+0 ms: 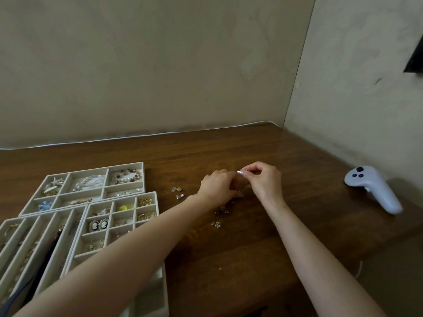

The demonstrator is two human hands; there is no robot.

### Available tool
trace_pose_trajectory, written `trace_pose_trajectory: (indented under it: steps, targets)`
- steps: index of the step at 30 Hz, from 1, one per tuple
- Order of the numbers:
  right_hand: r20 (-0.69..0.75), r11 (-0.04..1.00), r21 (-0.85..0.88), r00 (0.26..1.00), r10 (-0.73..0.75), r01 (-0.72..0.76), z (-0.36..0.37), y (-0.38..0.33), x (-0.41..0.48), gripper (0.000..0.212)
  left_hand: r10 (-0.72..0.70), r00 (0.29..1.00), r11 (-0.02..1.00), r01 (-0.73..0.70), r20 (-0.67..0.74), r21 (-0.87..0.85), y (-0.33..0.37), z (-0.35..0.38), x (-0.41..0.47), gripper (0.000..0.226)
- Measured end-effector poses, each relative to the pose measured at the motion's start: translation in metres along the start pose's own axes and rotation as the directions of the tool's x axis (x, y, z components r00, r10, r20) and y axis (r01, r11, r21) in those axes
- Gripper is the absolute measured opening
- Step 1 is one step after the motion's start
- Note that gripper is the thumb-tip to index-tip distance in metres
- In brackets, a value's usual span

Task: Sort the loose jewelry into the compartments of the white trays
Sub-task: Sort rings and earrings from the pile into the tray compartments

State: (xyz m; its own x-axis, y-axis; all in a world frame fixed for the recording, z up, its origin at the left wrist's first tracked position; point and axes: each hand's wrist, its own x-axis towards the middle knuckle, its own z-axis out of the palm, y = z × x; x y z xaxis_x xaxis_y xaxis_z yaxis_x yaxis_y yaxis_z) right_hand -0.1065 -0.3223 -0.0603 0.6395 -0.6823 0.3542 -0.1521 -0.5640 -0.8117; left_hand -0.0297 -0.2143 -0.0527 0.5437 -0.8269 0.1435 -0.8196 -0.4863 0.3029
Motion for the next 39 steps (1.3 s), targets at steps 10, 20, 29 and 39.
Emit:
trace_pose_trajectory:
  steps: [10, 20, 29, 39]
  targets:
    - [0.014, 0.999, 0.041, 1.000, -0.022, 0.022, 0.000, -0.001, 0.000, 0.014, 0.055, 0.998, 0.998, -0.055, -0.003, 0.008, 0.001, -0.010, 0.003, 0.026]
    - [0.191, 0.994, 0.101, 0.980, -0.063, 0.044, -0.001, -0.014, -0.013, 0.007, -0.031, 0.994, 0.976, 0.006, -0.109, -0.220, -0.034, -0.060, -0.038, 0.011]
    - [0.451, 0.950, 0.311, 0.879, -0.153, 0.006, 0.008, -0.071, -0.050, 0.010, -0.240, 0.970, 0.869, 0.198, -0.037, -0.454, -0.076, -0.107, -0.124, 0.026]
    - [0.701, 0.948, 0.178, 0.642, -0.311, 0.265, 0.041, -0.136, -0.111, 0.013, -0.272, 0.941, 0.904, 0.177, -0.203, -0.390, -0.087, -0.114, -0.180, 0.022]
